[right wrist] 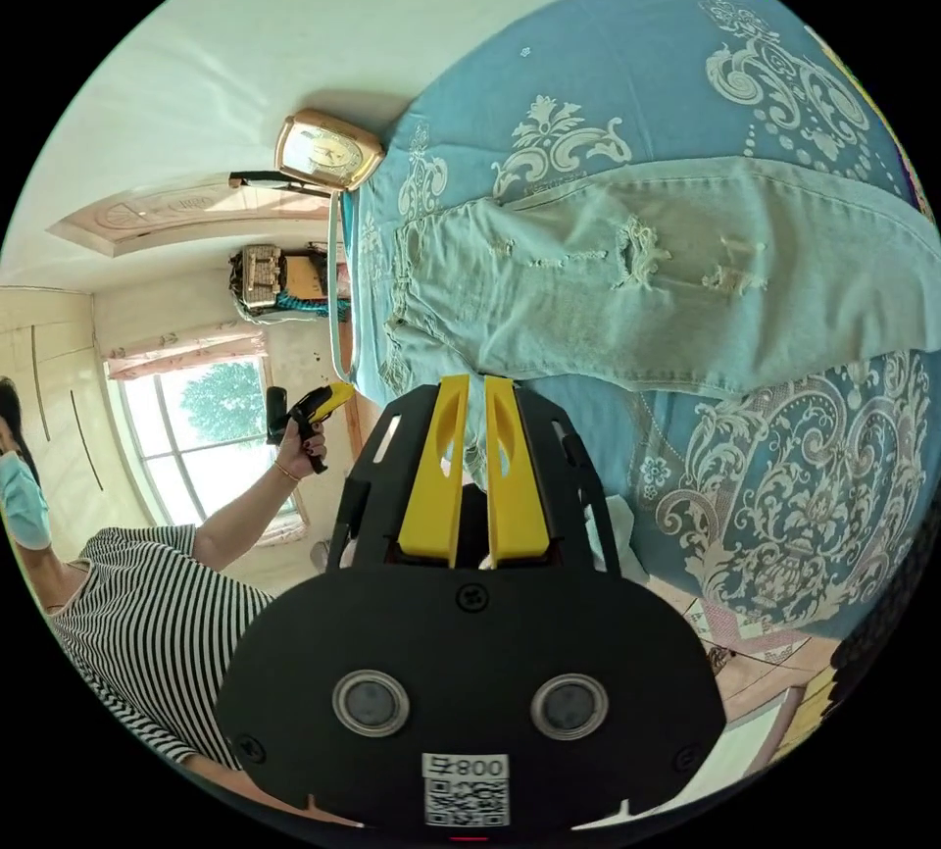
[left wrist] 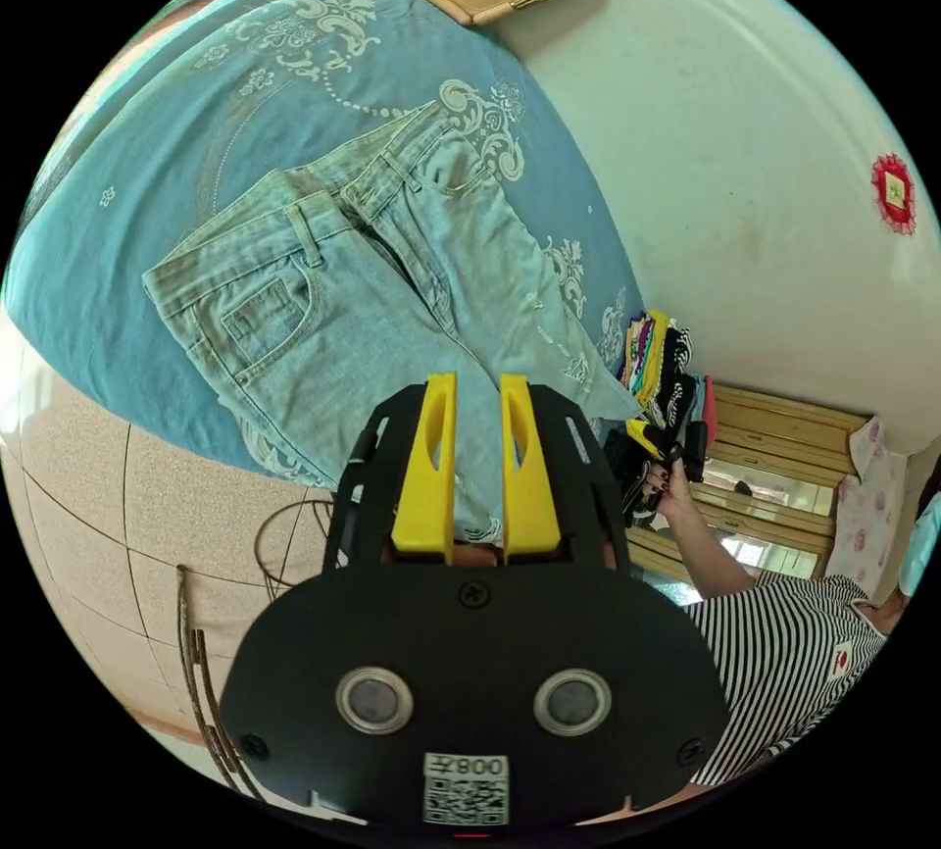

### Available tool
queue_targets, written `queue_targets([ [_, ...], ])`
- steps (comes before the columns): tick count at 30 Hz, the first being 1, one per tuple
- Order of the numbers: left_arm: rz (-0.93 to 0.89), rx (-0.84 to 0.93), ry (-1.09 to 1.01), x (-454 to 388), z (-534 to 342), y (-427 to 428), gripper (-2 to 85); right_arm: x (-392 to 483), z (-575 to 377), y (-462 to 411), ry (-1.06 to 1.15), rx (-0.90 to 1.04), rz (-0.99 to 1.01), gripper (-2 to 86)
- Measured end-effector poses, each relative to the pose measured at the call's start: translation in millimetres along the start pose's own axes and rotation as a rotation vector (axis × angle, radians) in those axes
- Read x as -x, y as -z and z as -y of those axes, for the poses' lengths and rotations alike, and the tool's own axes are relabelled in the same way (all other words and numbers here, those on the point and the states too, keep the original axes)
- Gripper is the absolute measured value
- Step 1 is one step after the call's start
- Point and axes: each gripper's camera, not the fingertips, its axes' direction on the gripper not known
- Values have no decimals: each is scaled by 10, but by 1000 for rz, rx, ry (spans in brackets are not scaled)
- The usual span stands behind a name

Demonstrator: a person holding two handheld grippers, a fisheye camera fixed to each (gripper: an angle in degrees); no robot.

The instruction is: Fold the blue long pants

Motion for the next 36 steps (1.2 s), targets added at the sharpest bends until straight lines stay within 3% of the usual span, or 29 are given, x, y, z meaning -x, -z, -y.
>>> queue_targets([
  [6,136,-71,214,651,431,440,76,-441,672,-566,174,66,-31,52],
  [11,80,-155,381,1307,732,769,82,-291,1517,-1325,449,128,-185,61],
  [17,-30,-154,384,1692,1096,894,86,-308,2186,-2377,624,255,-379,63],
  [25,-81,-165,330,1876,1395,1091,66,-856,2358,-3386,682,432,-588,68],
  [36,-42,-198,349,1997,1666,1388,16,-1296,1904,-3523,741,406,-728,33],
])
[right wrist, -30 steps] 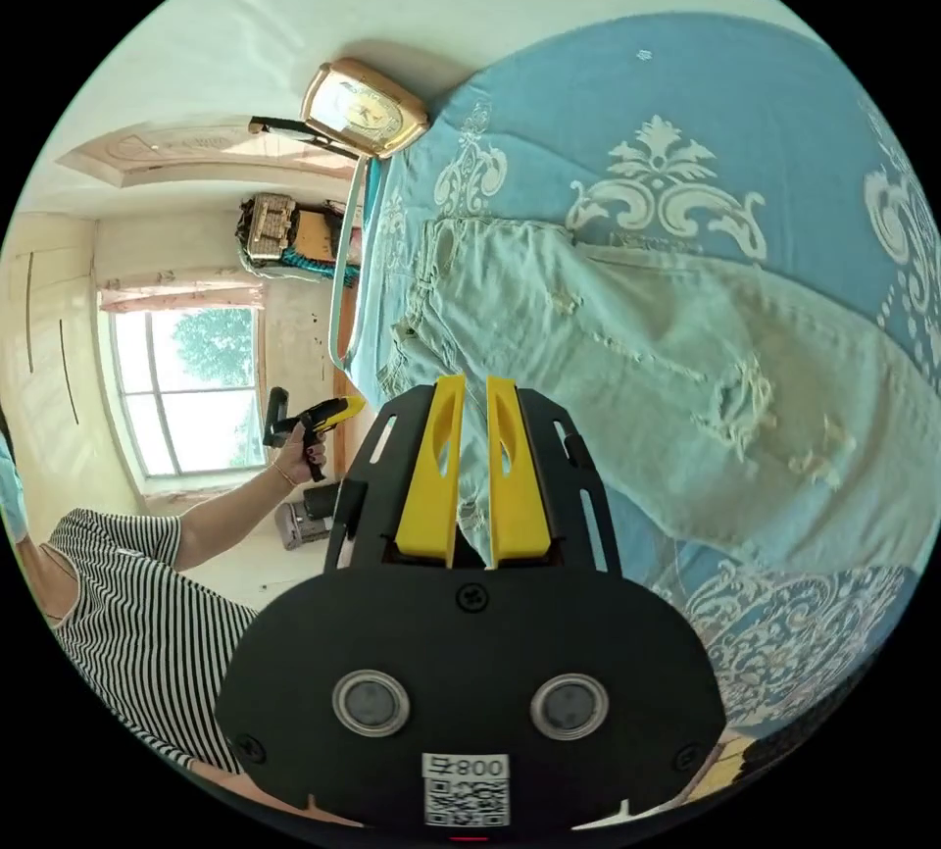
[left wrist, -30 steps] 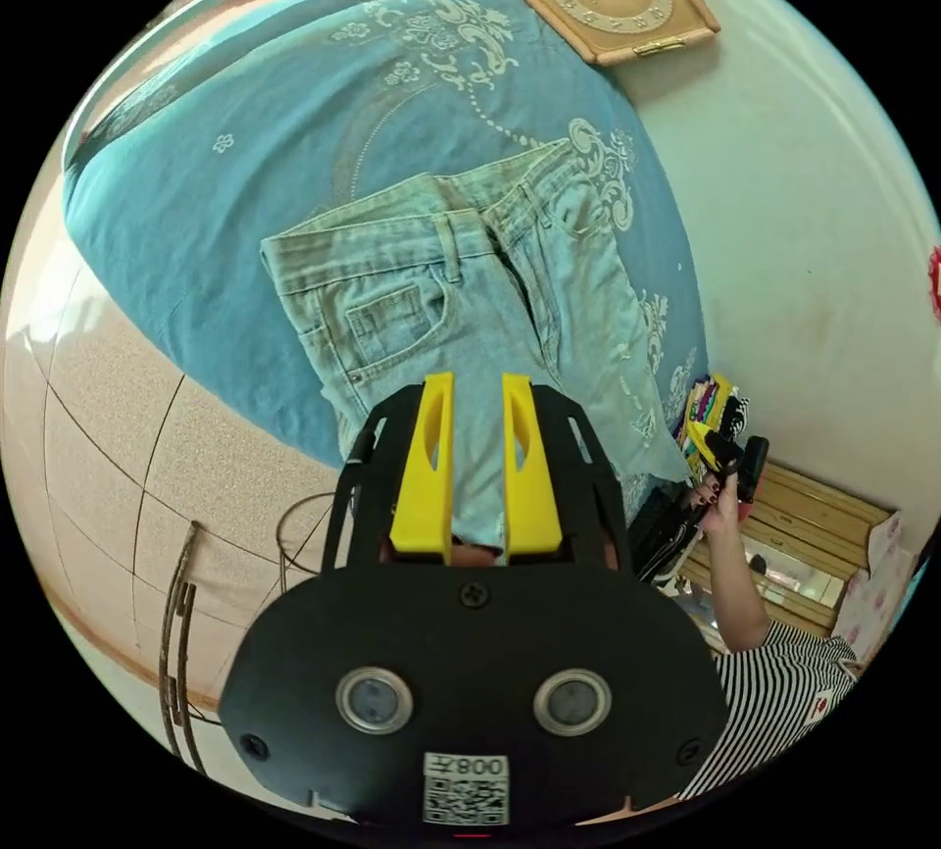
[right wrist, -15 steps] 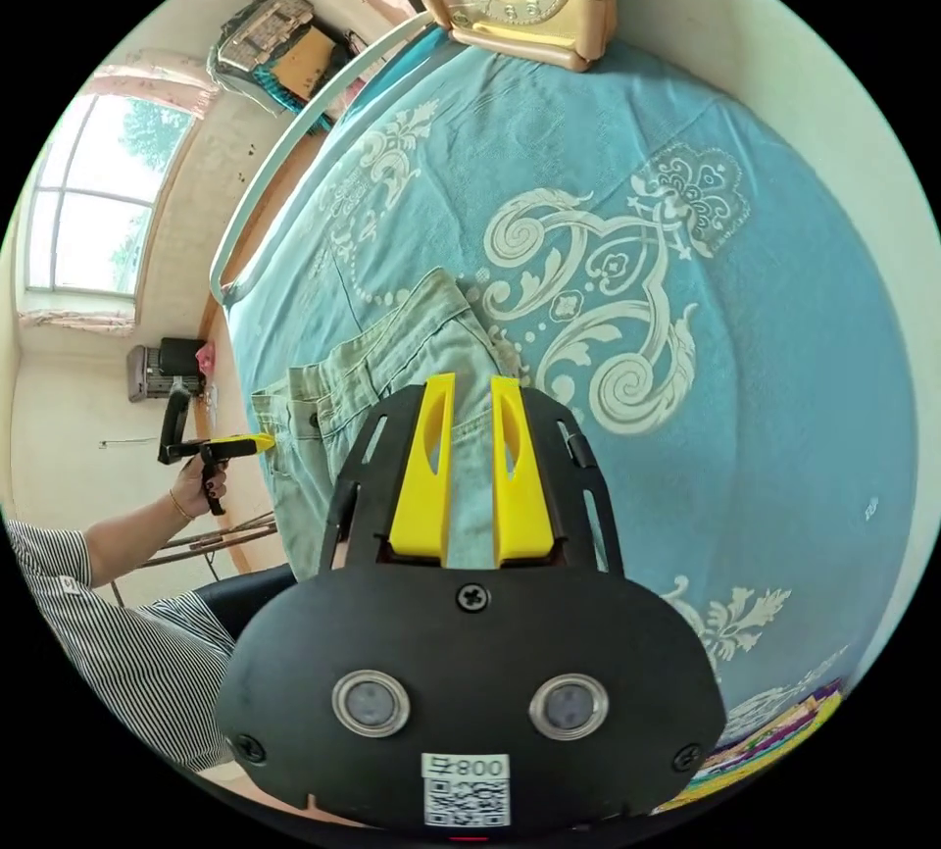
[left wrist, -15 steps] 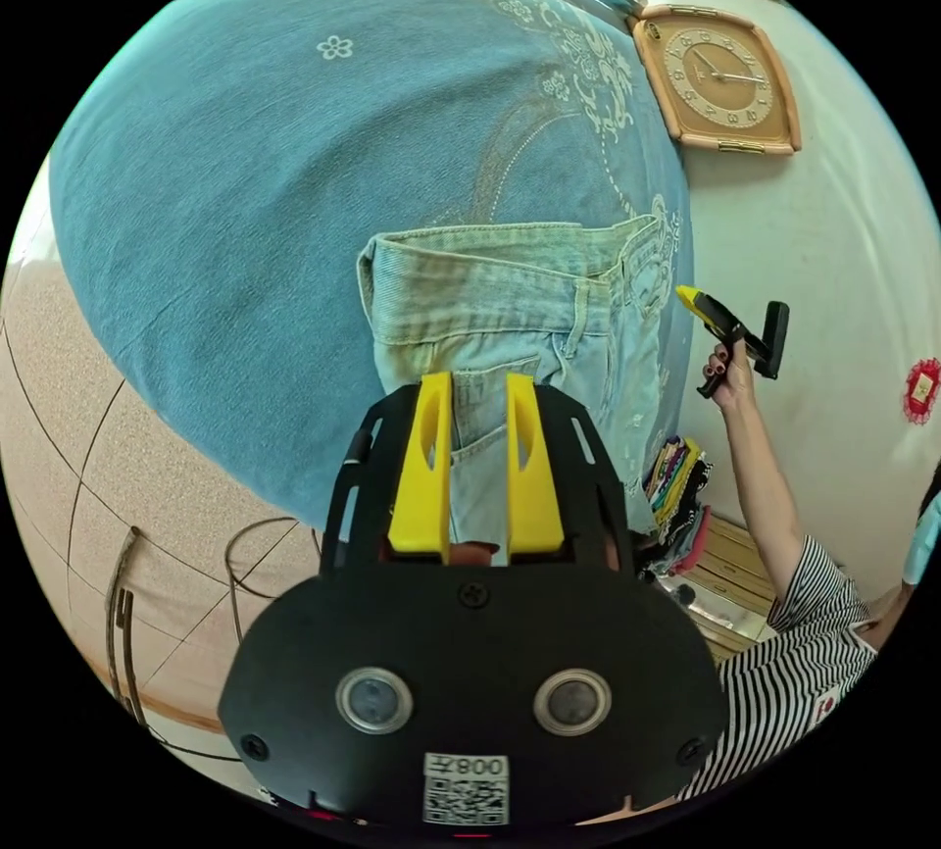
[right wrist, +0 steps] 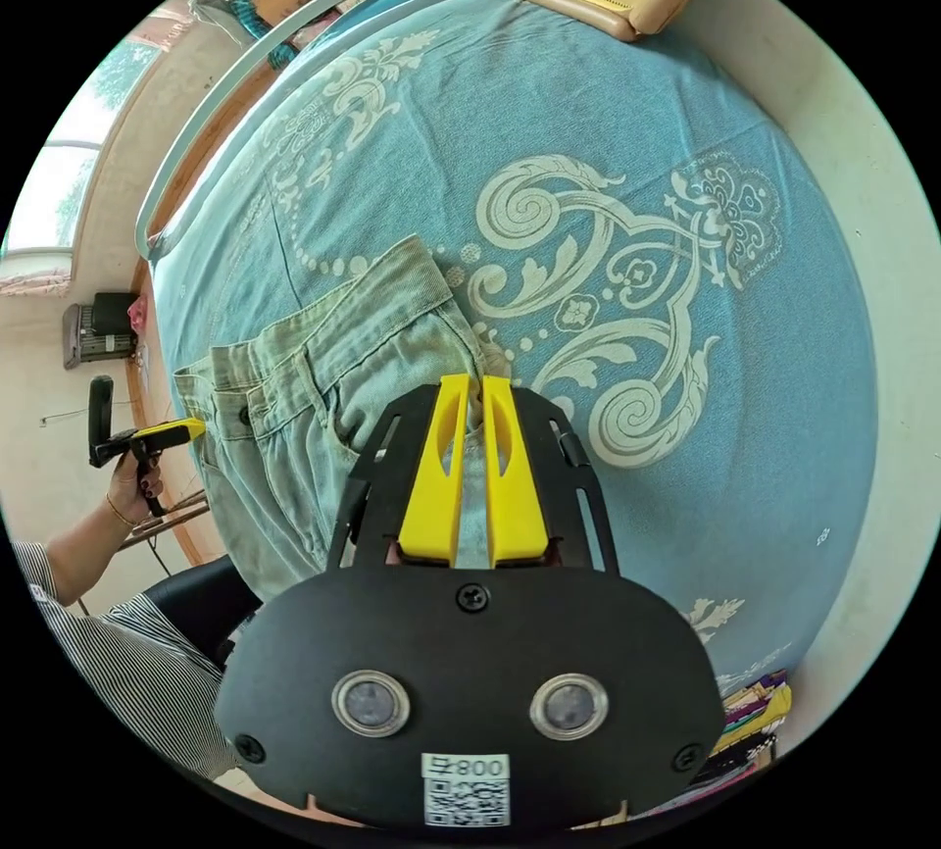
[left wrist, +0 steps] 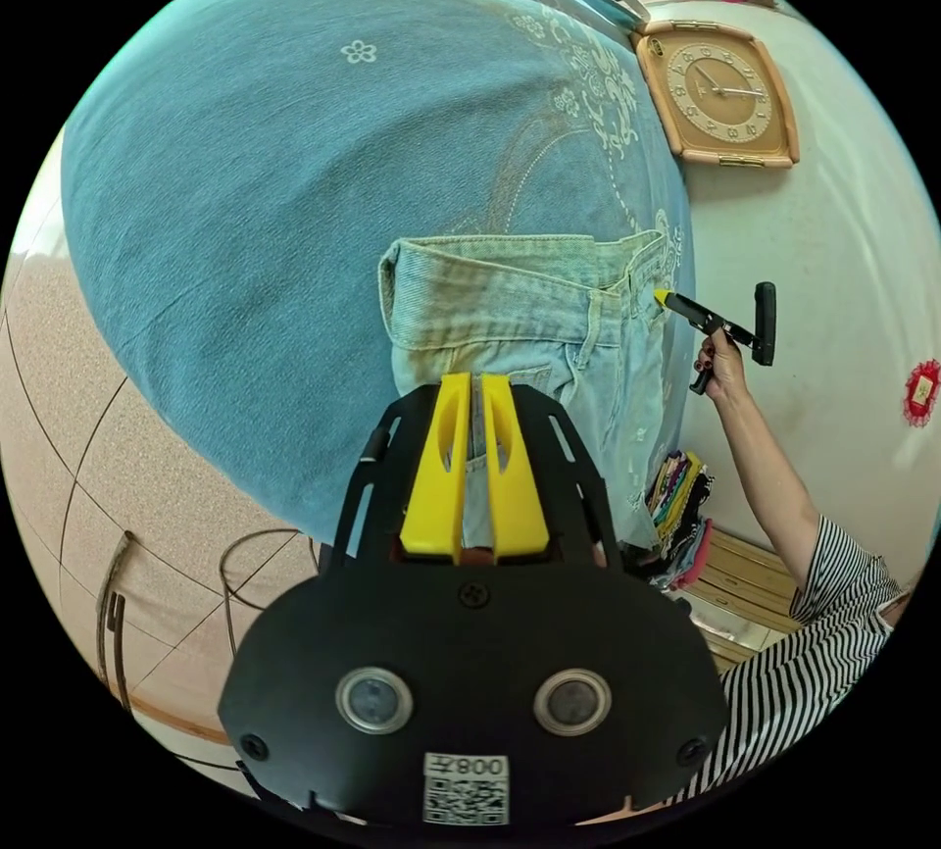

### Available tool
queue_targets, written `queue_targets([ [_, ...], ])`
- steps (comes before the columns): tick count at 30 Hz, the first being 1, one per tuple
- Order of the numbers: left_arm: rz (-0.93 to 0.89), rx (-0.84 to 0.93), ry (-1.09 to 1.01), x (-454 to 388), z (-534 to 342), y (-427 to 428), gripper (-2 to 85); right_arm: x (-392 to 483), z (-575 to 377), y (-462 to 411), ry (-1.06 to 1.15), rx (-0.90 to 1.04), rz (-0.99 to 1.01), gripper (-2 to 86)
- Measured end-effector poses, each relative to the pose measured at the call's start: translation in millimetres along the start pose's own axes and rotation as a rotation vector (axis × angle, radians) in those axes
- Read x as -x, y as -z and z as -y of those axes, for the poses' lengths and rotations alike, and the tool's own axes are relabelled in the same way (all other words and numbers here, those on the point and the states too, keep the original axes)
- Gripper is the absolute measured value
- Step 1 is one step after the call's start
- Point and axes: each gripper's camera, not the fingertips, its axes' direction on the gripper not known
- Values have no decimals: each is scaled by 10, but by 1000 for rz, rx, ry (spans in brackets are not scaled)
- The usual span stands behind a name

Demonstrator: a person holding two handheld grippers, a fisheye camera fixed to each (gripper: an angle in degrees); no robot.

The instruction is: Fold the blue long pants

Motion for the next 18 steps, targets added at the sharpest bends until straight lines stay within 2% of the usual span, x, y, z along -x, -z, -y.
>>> queue_targets([
  [3,-44,12,2,8,76,111,6,32,-94,-1,-8,25,23,23],
  [7,-133,-31,-10,-23,53,341,2,192,-336,366,26,-54,49,18],
  [10,-297,-219,8,-4,22,689,3,398,-503,773,75,-123,56,16],
  [13,-219,-249,-75,-81,99,884,10,593,-594,1133,125,-167,88,15],
  [15,-96,-184,-129,-130,174,779,24,712,-614,1302,149,-184,110,15],
  [18,12,-63,-77,-25,238,365,48,898,-614,1356,169,-144,29,15],
])
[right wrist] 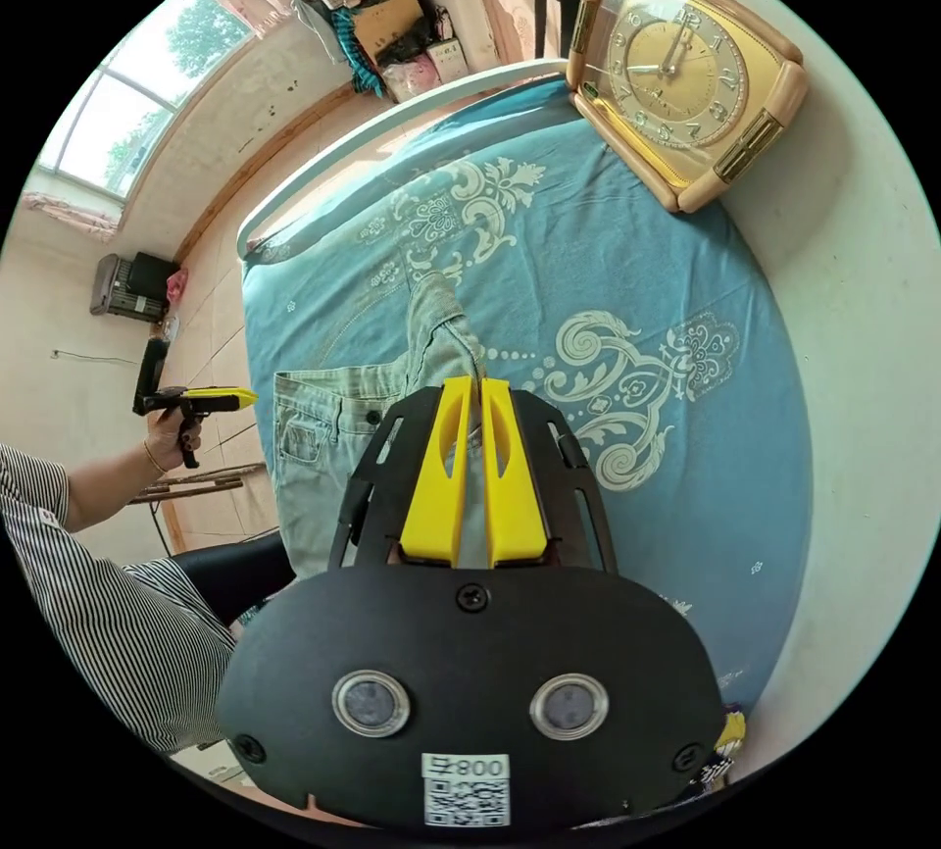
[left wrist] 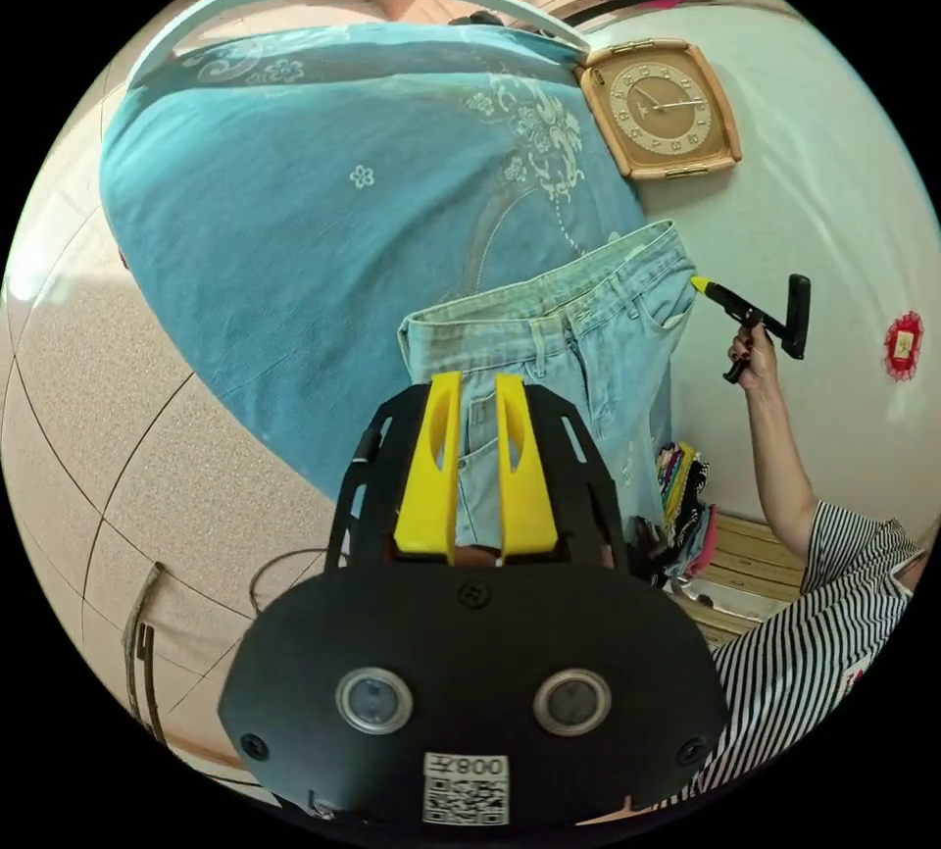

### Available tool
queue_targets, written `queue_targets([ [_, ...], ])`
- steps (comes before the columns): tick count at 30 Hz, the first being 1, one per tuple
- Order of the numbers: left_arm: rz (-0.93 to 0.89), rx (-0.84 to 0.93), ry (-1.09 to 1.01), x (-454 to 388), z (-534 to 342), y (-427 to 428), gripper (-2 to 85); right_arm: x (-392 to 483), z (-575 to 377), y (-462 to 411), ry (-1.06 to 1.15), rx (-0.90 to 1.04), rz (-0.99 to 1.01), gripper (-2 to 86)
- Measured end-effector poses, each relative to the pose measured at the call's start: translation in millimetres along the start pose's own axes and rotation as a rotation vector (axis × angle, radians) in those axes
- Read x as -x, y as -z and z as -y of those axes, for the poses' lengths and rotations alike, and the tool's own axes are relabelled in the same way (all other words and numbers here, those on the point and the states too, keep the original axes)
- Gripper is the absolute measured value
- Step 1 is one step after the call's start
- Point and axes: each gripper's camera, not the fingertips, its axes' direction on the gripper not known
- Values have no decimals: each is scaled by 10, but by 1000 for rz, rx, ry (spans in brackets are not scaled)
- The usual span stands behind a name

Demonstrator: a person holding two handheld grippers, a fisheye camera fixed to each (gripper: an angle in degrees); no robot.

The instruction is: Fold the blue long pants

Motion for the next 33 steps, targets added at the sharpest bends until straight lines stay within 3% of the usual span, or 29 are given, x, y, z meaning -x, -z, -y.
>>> queue_targets([
  [8,-60,28,145,209,-8,-680,23,76,-263,269,-129,6,64,15],
  [17,-260,-204,85,0,-281,-401,11,705,-344,1576,-56,-120,60,13],
  [20,-226,-321,68,-22,-301,-303,13,922,-176,2108,-38,-249,95,13],
  [23,-115,-370,94,61,-261,-456,17,1158,226,2265,-15,-240,74,12],
  [27,-25,-275,213,262,-363,-1023,16,1293,443,2029,-85,5,22,4],
  [33,-136,-106,194,169,-813,-1945,11,1322,-736,2812,-213,-129,143,1],
])
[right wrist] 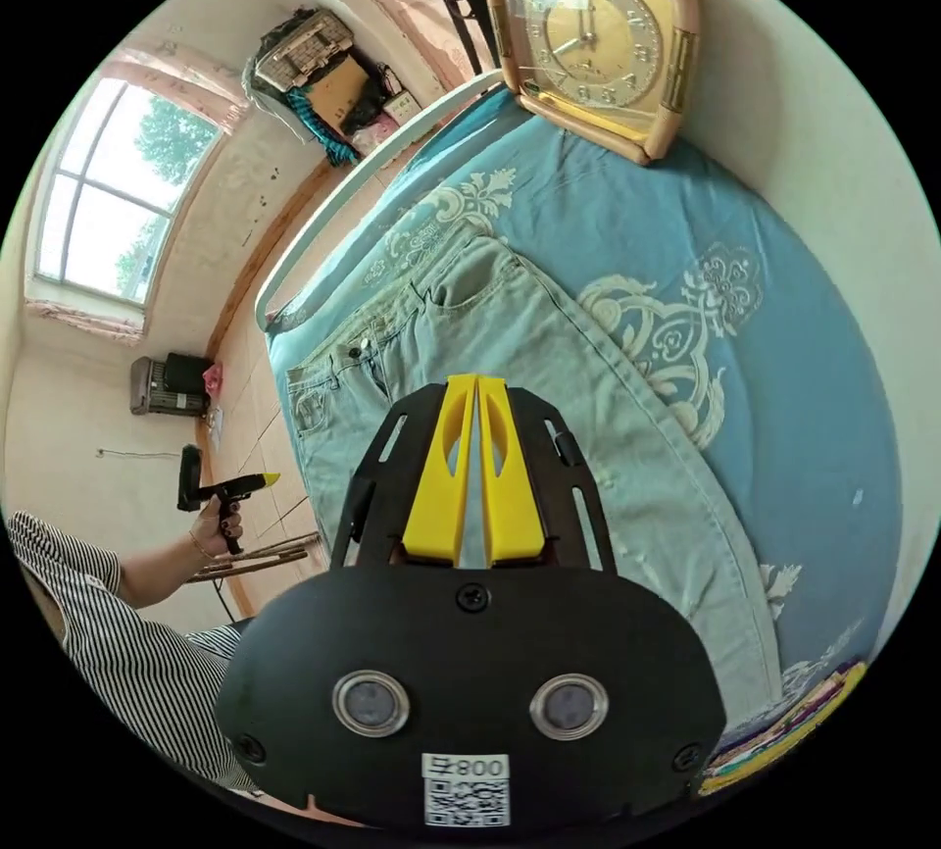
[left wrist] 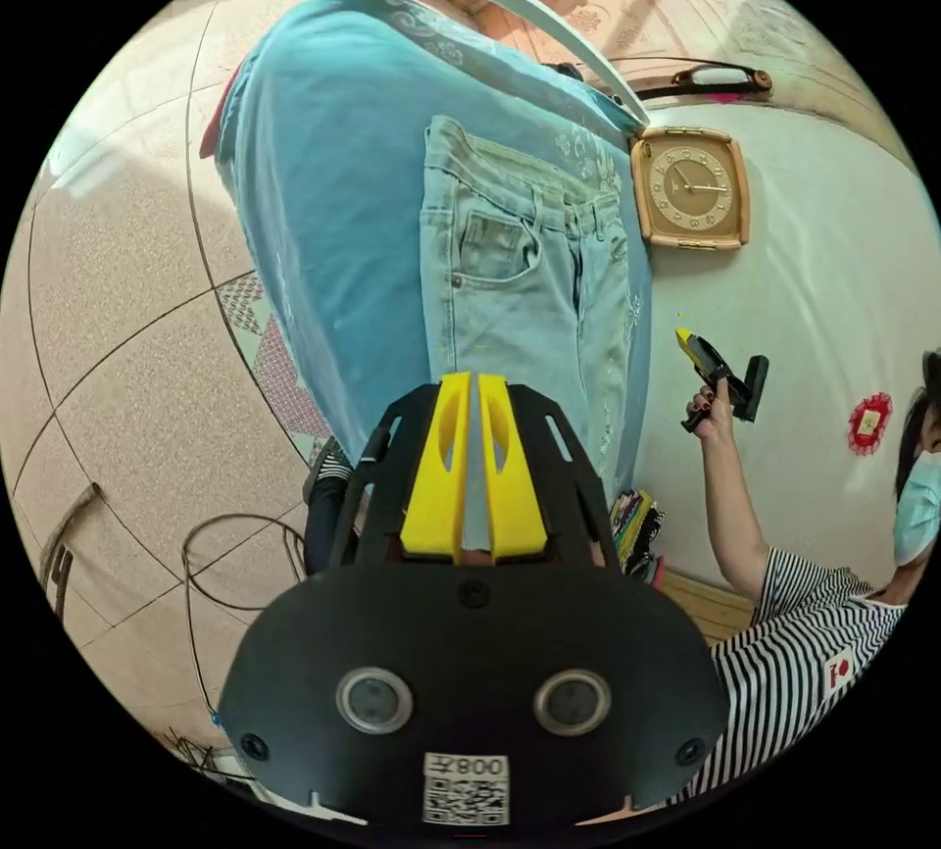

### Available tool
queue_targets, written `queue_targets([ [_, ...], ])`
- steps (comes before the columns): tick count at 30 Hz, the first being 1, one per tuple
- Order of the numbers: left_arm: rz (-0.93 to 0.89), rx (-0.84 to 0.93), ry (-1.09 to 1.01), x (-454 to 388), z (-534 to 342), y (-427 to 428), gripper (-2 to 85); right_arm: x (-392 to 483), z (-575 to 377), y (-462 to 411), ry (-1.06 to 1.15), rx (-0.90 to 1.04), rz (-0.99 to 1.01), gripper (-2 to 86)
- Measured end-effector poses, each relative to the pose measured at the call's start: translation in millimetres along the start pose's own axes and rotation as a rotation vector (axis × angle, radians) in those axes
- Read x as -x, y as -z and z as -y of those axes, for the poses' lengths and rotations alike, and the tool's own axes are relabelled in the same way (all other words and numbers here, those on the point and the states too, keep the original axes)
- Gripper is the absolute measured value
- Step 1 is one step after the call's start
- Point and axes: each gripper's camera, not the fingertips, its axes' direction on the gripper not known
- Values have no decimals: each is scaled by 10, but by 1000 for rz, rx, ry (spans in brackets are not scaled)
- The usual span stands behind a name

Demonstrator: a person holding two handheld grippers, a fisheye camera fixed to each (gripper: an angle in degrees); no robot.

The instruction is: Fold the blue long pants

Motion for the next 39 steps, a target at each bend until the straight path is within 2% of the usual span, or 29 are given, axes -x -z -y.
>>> queue_targets([
  [7,74,284,-219,-292,-454,-1130,5,-97,-2195,1188,-353,-11,104,1],
  [13,148,501,-594,-761,-946,-2167,18,279,-4040,2065,-693,4,110,4],
  [20,54,734,-1064,-1341,-1845,-3575,84,839,-5895,3027,-1008,-113,169,32],
  [27,-87,933,-1524,-1887,-3115,-5060,119,1549,-6910,3586,-1083,-200,302,63],
  [31,-86,1015,-1691,-1996,-3692,-5724,118,2039,-7429,3943,-1109,-263,344,75],
  [33,-21,1092,-1787,-1962,-4042,-6110,100,2228,-7674,4068,-1132,-290,365,83],
  [36,82,1107,-1854,-1864,-4345,-6410,53,2530,-8080,4243,-1163,-399,478,93],
  [39,41,1057,-1754,-1856,-4406,-6497,37,2807,-8363,4385,-1156,-493,587,98],
])
